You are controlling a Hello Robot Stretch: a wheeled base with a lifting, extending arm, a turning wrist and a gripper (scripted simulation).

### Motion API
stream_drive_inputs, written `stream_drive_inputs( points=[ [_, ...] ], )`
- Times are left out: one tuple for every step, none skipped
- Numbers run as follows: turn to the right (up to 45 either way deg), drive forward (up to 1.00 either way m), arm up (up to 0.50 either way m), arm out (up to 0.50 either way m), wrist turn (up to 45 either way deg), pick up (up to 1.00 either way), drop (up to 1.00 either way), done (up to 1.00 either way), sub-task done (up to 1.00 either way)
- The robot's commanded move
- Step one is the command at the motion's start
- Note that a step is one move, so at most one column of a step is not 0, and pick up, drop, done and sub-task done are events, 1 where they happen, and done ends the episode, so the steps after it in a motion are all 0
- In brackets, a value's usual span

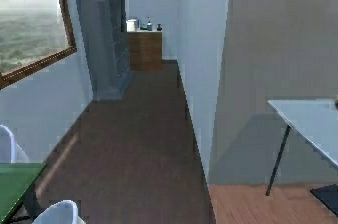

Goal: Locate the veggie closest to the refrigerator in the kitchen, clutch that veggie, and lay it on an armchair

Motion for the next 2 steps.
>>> stream_drive_inputs(
  points=[
    [0.0, 0.75, 0.00, 0.00, 0.0, 0.00, 0.00, 0.00, 0.00],
    [0.0, 1.00, 0.00, 0.00, 0.0, 0.00, 0.00, 0.00, 0.00]
  ],
)
